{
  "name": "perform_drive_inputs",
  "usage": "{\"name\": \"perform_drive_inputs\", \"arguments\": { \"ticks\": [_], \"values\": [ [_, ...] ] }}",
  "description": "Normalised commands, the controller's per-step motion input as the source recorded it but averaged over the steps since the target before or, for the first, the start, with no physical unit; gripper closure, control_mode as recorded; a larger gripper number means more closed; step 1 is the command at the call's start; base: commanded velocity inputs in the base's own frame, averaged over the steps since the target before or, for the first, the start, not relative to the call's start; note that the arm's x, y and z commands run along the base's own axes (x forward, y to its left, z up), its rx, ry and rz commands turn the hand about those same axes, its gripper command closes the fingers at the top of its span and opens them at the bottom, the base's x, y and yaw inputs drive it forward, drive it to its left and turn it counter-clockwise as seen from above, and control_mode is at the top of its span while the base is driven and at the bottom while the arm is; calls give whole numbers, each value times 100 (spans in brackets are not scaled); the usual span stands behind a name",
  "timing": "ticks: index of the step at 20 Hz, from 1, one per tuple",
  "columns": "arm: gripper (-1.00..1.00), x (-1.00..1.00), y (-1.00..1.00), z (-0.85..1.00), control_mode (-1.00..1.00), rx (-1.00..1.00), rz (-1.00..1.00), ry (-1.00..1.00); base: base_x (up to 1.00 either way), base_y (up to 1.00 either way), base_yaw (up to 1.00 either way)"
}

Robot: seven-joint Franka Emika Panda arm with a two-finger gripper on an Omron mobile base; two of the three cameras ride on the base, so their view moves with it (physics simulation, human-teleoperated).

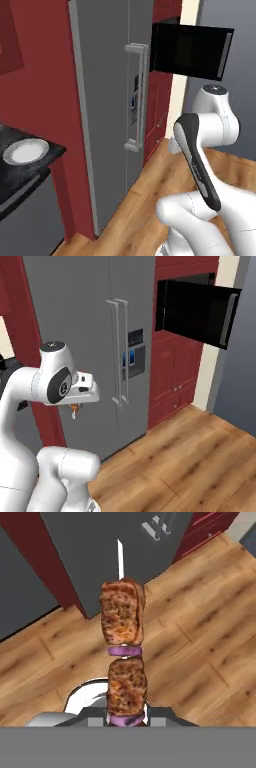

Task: Pick the kebab skewer from the counter and place it in the microwave.

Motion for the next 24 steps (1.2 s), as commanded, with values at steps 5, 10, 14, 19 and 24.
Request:
{"name": "perform_drive_inputs", "arguments": {
  "ticks": [5,10,14,19,24],
  "values": [
    [100,0,0,0,100,0,0,0,2,-71,-76],
    [100,0,0,0,100,0,0,0,49,-77,-58],
    [100,0,0,0,100,0,0,0,93,-57,-37],
    [100,0,0,0,100,0,0,0,100,-22,0],
    [100,0,0,0,100,0,0,0,100,-1,23]
  ]
}}
